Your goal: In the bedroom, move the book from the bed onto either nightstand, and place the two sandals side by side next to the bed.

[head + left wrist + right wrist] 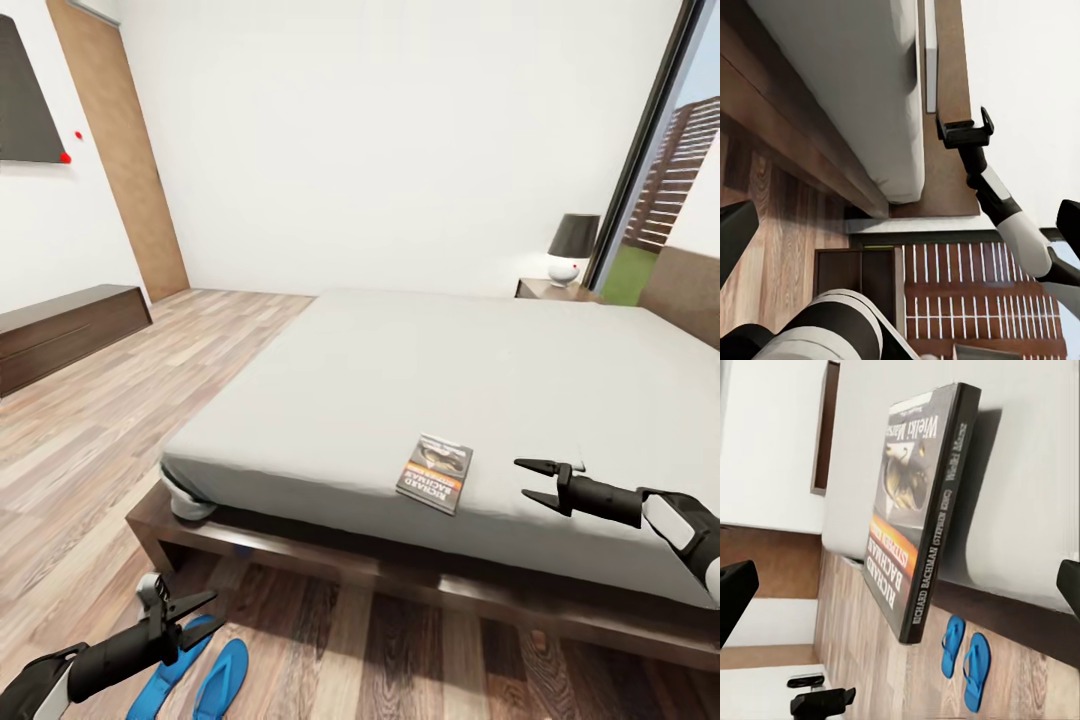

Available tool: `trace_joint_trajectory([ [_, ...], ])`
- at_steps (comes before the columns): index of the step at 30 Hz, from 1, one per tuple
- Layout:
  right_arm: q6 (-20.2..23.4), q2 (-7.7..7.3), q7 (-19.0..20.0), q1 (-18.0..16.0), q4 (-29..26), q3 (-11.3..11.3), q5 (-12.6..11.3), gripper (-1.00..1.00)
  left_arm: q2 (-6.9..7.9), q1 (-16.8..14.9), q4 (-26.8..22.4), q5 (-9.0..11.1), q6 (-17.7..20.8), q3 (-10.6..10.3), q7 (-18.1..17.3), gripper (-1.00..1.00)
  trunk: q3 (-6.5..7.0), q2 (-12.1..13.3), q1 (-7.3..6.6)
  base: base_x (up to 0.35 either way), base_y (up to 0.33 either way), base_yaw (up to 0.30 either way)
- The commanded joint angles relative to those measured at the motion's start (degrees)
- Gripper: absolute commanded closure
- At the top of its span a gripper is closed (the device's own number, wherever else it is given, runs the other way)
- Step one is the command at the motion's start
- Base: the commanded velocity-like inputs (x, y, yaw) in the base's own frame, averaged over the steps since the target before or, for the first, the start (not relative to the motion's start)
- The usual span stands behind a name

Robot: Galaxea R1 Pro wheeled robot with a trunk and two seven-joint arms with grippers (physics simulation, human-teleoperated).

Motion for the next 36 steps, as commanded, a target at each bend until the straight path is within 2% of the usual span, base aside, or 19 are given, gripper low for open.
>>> trace_joint_trajectory([
  [1, 0.25, -0.04, 0.12, 0.10, 0.02, 0.27, -0.30, -1.00, 0.01, -0.02, -0.01, -0.04, 0.60, 0.02, -0.22, -1.00, -0.05, -0.02, -0.03, -0.149, 0.000, 0.000],
  [19, -0.33, -0.05, 0.15, 1.48, 0.08, 0.29, -0.22, -1.00, 0.01, -0.02, 0.00, -0.04, 0.66, 0.02, -0.22, -1.00, -0.05, -0.02, -0.03, -0.139, 0.000, 0.000],
  [28, -3.71, 0.06, 0.14, 3.22, 2.78, 0.45, 0.06, -1.00, -0.06, -0.02, 0.05, -0.04, 0.66, 0.03, -0.22, -1.00, -0.05, -0.02, -0.03, -0.045, 0.000, 0.000],
  [36, -10.39, 0.36, 0.26, 3.85, 10.93, 0.97, 4.64, -1.00, -0.07, -0.02, 0.05, -0.04, 0.66, 0.07, -0.22, -1.00, -0.05, -0.02, -0.03, -0.005, 0.000, 0.000],
])
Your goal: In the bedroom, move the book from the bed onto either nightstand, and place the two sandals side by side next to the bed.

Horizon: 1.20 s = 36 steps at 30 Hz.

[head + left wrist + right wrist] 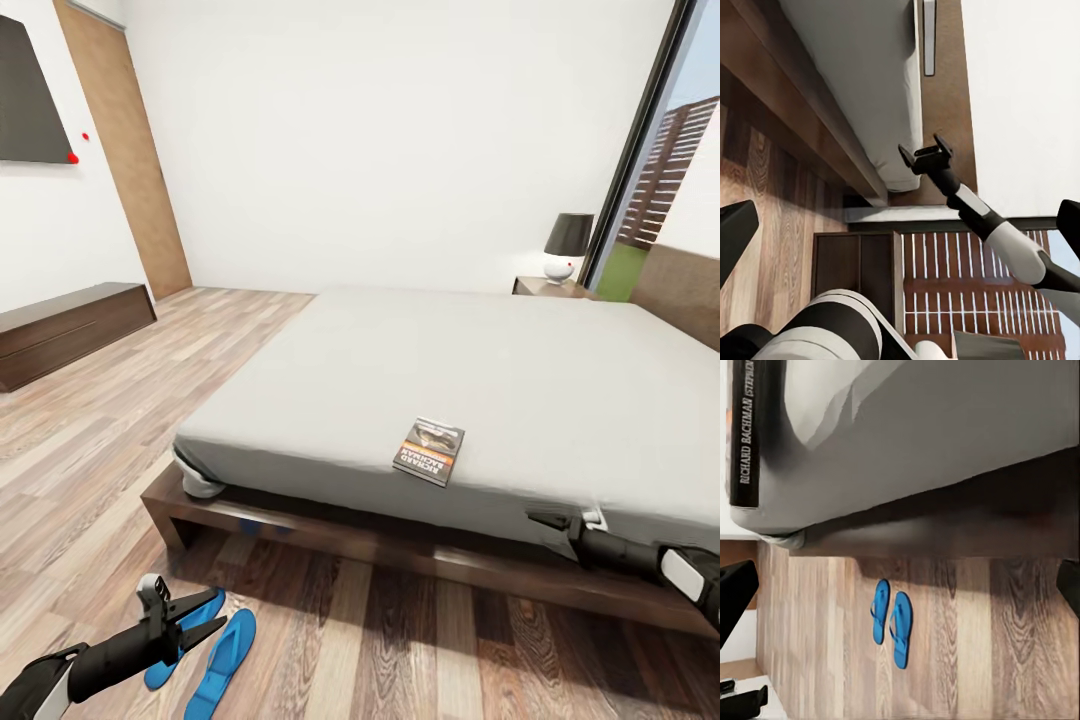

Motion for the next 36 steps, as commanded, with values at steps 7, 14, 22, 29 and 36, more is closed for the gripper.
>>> trace_joint_trajectory([
  [7, -5.84, 1.09, 0.33, 0.05, 7.68, 0.39, 2.47, -1.00, -0.06, -0.02, -0.02, -0.03, 0.60, -0.02, -0.22, -1.00, -0.05, -0.02, -0.01, 0.000, 0.000, 0.000],
  [14, -9.61, 1.84, 0.30, 2.40, 10.05, 0.40, 3.96, -1.00, -0.08, -0.02, -0.01, -0.03, 0.60, -0.01, -0.17, -1.00, -0.05, -0.02, -0.01, 0.000, 0.000, 0.000],
  [22, -11.14, 2.00, 0.13, 7.26, 10.45, 0.47, 5.04, -1.00, -0.09, -0.02, 0.01, -0.08, 0.60, 0.00, -0.13, -1.00, -0.05, -0.02, -0.01, 0.000, 0.000, 0.000],
  [29, -13.29, 2.02, -0.09, 10.12, 10.54, 0.34, 6.99, -1.00, -0.06, -0.02, 0.01, -0.12, 0.60, 0.04, -0.13, -1.00, -0.05, -0.02, -0.01, 0.000, 0.000, 0.000],
  [36, -16.36, 2.02, -0.56, 14.22, 10.55, 0.25, 7.45, -1.00, -0.11, -0.02, 0.01, -0.11, 0.56, 0.04, 0.01, -1.00, -0.05, -0.02, -0.01, 0.000, 0.000, 0.000],
])
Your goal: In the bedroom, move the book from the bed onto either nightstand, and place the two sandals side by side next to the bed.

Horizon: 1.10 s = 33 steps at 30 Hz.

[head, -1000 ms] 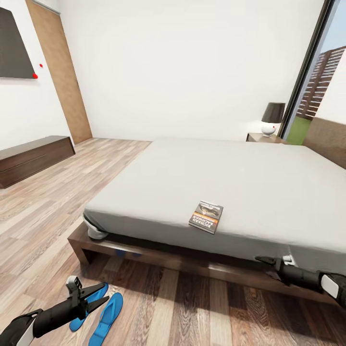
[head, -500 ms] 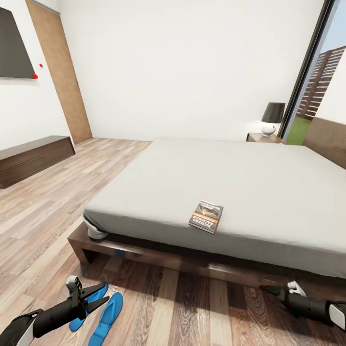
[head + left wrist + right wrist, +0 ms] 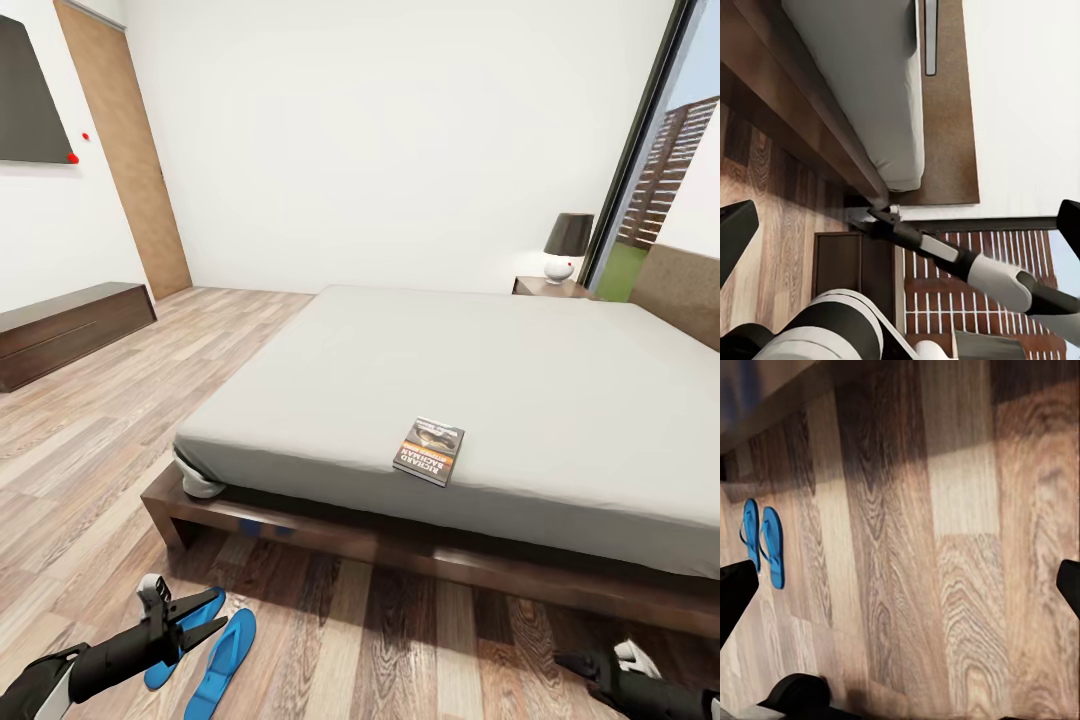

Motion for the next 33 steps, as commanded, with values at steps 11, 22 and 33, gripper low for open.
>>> trace_joint_trajectory([
  [11, -4.22, 0.01, -3.38, 5.53, 0.15, 0.42, -0.51, -1.00, -0.10, -0.02, 0.00, 0.04, 0.57, 0.03, 1.71, -1.00, -0.05, -0.02, -0.01, 0.000, 0.000, 0.000],
  [22, -8.05, 0.09, -6.57, 10.25, 0.15, 0.52, -0.50, -1.00, -0.38, -0.02, 0.00, 0.04, 0.57, 0.03, 2.02, -1.00, -0.05, -0.02, -0.01, 0.000, 0.000, 0.000],
  [33, -12.38, 1.19, -8.88, 14.14, 0.15, 0.49, -0.50, -1.00, -0.49, -0.02, 0.00, 0.04, 0.57, 0.03, 2.07, -1.00, -0.05, -0.02, -0.01, 0.000, 0.000, 0.000],
])
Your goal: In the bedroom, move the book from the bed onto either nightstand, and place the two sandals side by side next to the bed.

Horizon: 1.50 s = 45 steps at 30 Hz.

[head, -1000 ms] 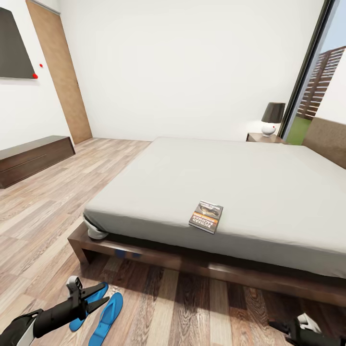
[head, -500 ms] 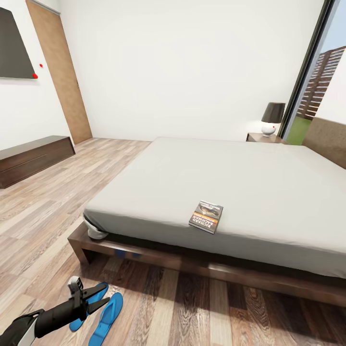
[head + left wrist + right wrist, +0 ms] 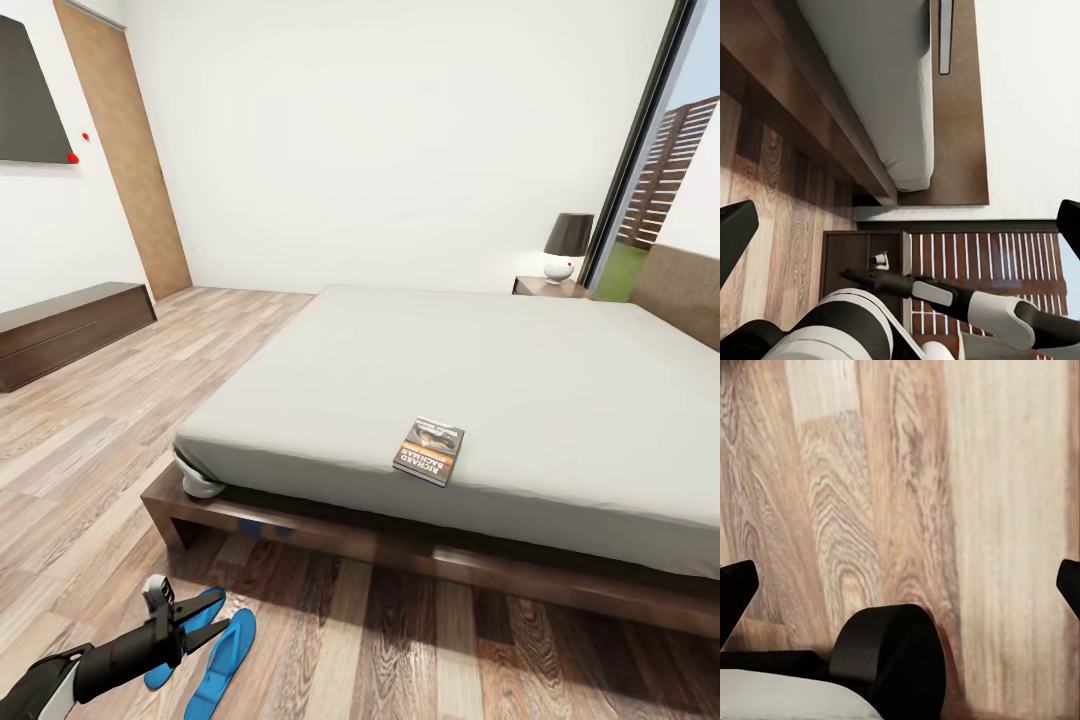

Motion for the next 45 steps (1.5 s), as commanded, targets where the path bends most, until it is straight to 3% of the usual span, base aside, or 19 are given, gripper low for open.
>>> trace_joint_trajectory([
  [1, 0.20, 0.14, 0.02, 0.25, 0.13, 0.21, -0.63, -1.00, 0.00, -0.02, 0.00, -0.01, 0.60, 0.02, -0.19, -1.00, -0.05, -0.02, -0.01, 0.000, 0.000, 0.000],
  [20, -4.46, 1.13, -1.83, 5.24, 0.13, 0.01, -0.72, -1.00, -0.26, -0.02, 0.00, -0.01, 0.60, 0.35, 1.36, -1.00, -0.05, -0.02, -0.01, 0.000, 0.000, 0.000],
  [34, -7.79, 1.22, -1.77, 5.97, 0.08, 0.22, -0.87, -1.00, -0.38, -0.02, -0.03, -0.01, 0.54, 0.95, 1.83, -1.00, -0.05, -0.02, -0.01, 0.000, 0.000, 0.000],
  [45, -8.05, 1.29, -1.38, 6.00, 0.05, 0.36, -0.73, -1.00, -1.71, -0.02, -0.10, -0.01, 0.52, 1.11, 6.17, -1.00, -0.05, -0.02, -0.01, 0.000, 0.000, 0.000],
])
